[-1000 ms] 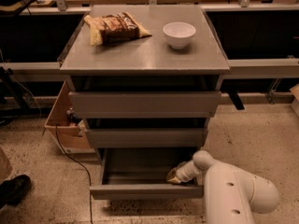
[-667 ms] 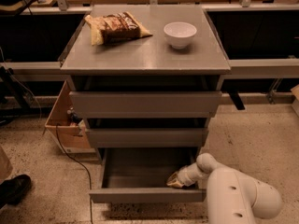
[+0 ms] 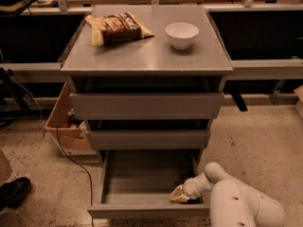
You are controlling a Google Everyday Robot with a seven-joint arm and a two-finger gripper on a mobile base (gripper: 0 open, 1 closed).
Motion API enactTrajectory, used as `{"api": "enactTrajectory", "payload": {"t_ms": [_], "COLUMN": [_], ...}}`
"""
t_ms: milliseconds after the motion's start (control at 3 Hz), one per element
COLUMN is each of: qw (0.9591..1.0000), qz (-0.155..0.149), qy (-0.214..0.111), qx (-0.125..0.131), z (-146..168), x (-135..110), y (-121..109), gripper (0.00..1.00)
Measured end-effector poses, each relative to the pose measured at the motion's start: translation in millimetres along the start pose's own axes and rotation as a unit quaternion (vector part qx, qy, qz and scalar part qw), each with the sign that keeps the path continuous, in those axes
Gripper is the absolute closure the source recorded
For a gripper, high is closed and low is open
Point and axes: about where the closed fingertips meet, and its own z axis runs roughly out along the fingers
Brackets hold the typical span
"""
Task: Open bottom drawer
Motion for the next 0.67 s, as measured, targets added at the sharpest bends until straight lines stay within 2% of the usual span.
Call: {"api": "enactTrajectory", "payload": {"t_ms": [667], "qw": [0.9965], "qz": [0.020], "qy": [-0.041], "qx": [-0.070], "z": [5], "x": [-4], "y": [37], "gripper": [1.00]}}
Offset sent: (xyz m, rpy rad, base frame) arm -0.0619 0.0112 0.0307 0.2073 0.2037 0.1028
